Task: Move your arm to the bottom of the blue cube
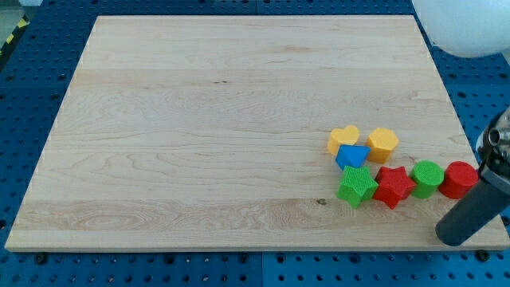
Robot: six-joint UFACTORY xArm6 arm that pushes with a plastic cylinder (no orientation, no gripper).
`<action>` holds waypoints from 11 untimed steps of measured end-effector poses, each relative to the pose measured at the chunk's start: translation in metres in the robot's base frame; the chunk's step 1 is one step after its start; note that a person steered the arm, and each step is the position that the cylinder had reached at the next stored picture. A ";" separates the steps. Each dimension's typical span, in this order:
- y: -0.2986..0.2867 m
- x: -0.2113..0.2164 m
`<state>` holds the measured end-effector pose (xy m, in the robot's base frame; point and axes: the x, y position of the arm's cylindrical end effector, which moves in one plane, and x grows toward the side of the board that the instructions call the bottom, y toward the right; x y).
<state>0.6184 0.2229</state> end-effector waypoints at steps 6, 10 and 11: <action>-0.007 0.000; 0.021 -0.001; 0.021 0.000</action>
<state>0.6181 0.2435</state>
